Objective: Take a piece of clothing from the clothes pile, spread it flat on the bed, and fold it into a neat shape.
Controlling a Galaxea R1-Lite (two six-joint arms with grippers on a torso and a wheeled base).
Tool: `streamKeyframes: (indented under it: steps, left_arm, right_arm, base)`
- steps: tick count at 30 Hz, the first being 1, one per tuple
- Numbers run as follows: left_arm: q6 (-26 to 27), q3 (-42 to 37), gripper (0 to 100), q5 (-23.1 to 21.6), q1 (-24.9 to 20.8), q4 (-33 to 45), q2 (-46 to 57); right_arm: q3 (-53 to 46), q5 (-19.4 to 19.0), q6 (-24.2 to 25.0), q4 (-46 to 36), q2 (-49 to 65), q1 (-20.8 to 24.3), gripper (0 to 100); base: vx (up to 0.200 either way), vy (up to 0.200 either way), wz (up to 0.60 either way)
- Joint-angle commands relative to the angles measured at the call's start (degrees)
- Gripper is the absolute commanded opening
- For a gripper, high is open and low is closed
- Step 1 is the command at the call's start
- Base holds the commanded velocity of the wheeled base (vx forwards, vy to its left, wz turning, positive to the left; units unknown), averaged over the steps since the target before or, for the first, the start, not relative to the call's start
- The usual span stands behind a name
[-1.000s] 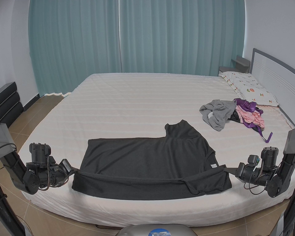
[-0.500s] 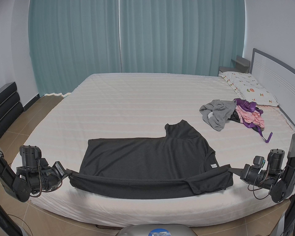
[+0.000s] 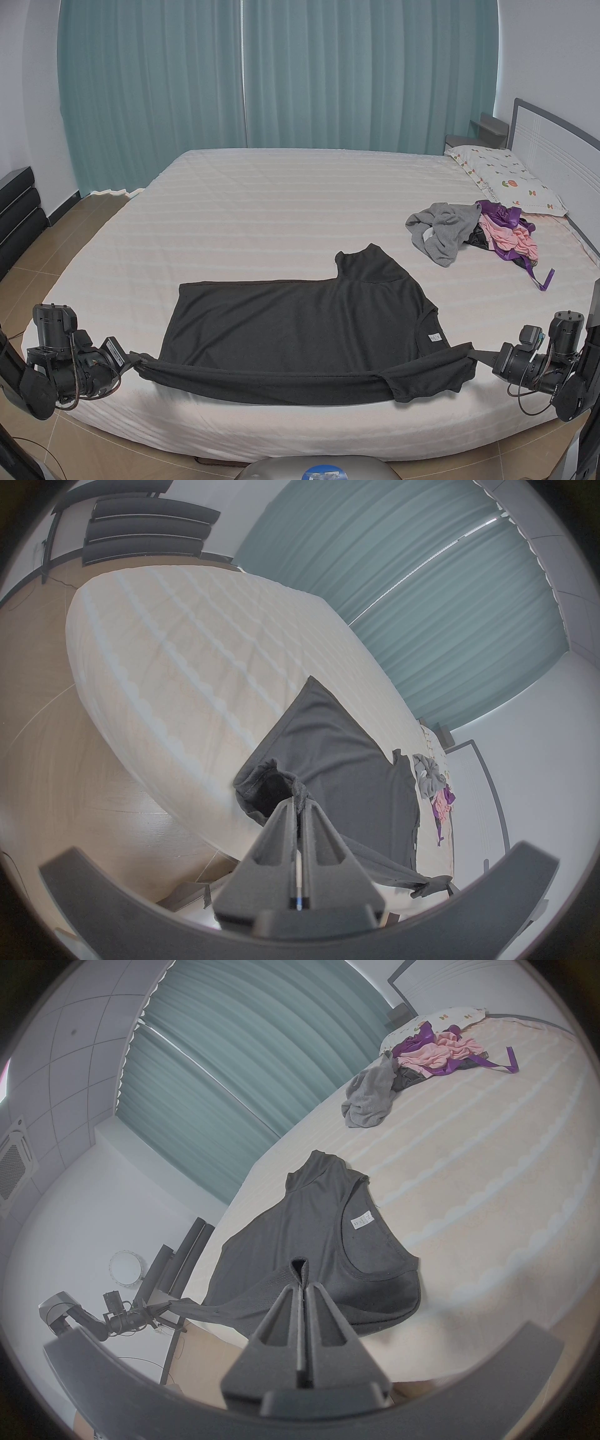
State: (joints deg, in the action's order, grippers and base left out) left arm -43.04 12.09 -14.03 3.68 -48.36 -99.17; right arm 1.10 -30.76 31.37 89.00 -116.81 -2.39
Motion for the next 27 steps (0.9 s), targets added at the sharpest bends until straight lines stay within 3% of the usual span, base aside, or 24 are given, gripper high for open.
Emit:
streamKeyframes:
  steps: [1, 18, 27]
  left_arm:
    - [0.0, -0.4, 0, 0.1, 0.3, 0.0, -0.4]
    - [-0.3, 9.2, 0, 0.0, -0.1, 0.0, -14.1]
    - [-0.4, 13.7, 0, 0.1, -0.1, -0.2, -20.6]
  right_arm:
    - [-1.1, 0.1, -0.3, 0.7, -0.8, -0.4, 0]
    - [9.4, 0.2, -0.3, -1.0, -10.0, 0.5, 0]
    - [17.4, 1.7, -0.3, -9.6, -11.3, 0.8, 0]
  base:
    - [0.0, 0.0, 0.0]
    - [0.0, 0.0, 0.0]
    - [0.0, 0.0, 0.0]
